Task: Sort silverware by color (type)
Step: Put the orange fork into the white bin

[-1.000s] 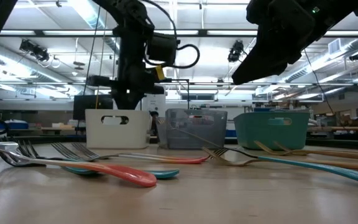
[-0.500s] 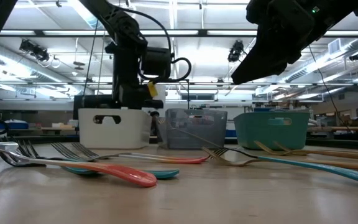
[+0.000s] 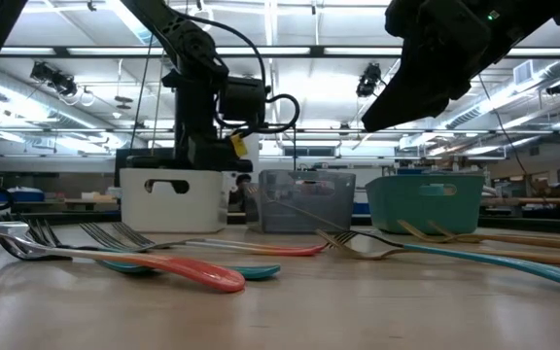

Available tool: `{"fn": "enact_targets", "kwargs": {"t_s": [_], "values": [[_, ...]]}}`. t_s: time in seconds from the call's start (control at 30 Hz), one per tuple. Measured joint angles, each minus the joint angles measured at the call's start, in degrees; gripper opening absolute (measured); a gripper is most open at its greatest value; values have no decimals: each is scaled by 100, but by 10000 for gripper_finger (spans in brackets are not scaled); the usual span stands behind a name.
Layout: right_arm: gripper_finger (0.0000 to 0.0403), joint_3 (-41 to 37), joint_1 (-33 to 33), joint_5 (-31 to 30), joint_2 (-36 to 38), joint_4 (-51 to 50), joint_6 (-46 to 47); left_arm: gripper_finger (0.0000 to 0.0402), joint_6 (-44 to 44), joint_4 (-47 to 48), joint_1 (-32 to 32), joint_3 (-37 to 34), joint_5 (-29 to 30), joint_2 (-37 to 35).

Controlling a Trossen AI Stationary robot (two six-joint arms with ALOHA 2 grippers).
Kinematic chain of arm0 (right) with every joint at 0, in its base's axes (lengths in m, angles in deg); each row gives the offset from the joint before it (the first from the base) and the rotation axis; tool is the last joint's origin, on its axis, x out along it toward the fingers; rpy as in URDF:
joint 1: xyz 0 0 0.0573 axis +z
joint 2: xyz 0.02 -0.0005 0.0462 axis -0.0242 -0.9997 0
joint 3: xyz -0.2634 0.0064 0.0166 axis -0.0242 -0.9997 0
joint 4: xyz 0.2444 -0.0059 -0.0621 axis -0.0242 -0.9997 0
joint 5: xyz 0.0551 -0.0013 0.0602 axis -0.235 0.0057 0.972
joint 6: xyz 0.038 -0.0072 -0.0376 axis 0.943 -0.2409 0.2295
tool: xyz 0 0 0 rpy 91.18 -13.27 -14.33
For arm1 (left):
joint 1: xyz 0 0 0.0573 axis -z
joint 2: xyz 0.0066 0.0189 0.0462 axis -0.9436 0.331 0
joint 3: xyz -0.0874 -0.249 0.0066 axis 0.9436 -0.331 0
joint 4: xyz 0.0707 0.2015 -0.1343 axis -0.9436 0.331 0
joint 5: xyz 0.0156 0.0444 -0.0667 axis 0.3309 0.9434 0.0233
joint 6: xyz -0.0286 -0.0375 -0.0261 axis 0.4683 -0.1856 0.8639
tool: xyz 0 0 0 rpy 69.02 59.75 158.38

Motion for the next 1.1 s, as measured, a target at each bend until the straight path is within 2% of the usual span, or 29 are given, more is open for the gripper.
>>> {"fn": "enact_targets", "kwargs": {"t_s": [0.2,0.33,0.4,0.57,0.8,0.97,1.1], "values": [[160,0,0,0,0,42,0,114,65,15,16,-2,206,0],[160,0,0,0,0,40,-2,143,391,61,174,17,1224,-33],[160,0,0,0,0,39,-2,147,444,195,260,12,1568,-90],[160,0,0,0,0,42,-2,148,456,346,411,0,1796,-415],[160,0,-1,0,0,48,0,148,506,466,732,2,2527,-898],[160,0,0,0,0,84,0,148,741,473,1067,0,2667,-1270],[160,0,0,0,0,84,-2,148,1364,425,1467,2,2671,-1467]]}}
